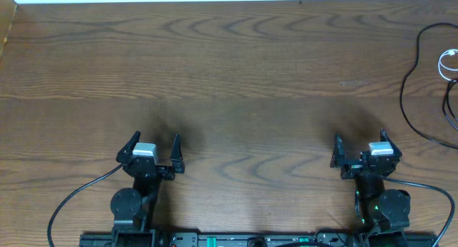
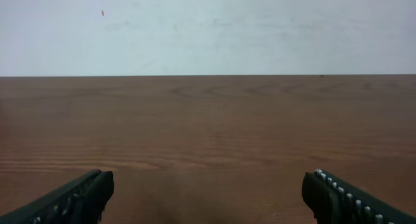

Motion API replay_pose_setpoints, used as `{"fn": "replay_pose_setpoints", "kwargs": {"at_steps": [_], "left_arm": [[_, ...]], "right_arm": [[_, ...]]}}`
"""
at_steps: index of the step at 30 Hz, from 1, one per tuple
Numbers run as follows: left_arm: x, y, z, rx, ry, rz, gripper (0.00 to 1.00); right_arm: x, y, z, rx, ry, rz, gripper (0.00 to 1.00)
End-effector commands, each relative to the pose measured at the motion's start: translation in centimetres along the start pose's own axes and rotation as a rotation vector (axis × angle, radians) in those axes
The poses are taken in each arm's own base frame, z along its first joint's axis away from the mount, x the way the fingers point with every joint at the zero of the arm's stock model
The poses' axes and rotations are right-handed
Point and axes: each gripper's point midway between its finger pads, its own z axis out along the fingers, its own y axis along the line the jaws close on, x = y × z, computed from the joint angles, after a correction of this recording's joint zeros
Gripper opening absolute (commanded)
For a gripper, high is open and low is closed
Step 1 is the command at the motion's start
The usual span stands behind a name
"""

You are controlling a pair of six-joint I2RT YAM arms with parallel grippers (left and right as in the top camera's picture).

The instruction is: Untangle cables

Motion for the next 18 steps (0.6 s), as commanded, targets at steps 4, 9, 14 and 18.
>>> {"fn": "replay_pose_setpoints", "kwargs": {"at_steps": [4,9,14,18], "left_arm": [[1.54,0.16,0.05,-0.005,0.048,0.012,0.98],[1.55,0.15,0.05,-0.005,0.048,0.012,0.98],[1.55,0.15,0.05,-0.005,0.048,0.012,0.98],[1.54,0.15,0.05,-0.005,0.048,0.012,0.98]], "right_arm": [[-0.02,0.08,-0.03,-0.004,-0.002,-0.004,0.99],[-0.02,0.08,-0.03,-0.004,-0.002,-0.004,0.99],[-0.02,0.08,-0.03,-0.004,-0.002,-0.004,0.99],[-0.01,0.08,-0.03,-0.004,-0.002,-0.004,0.99]]}}
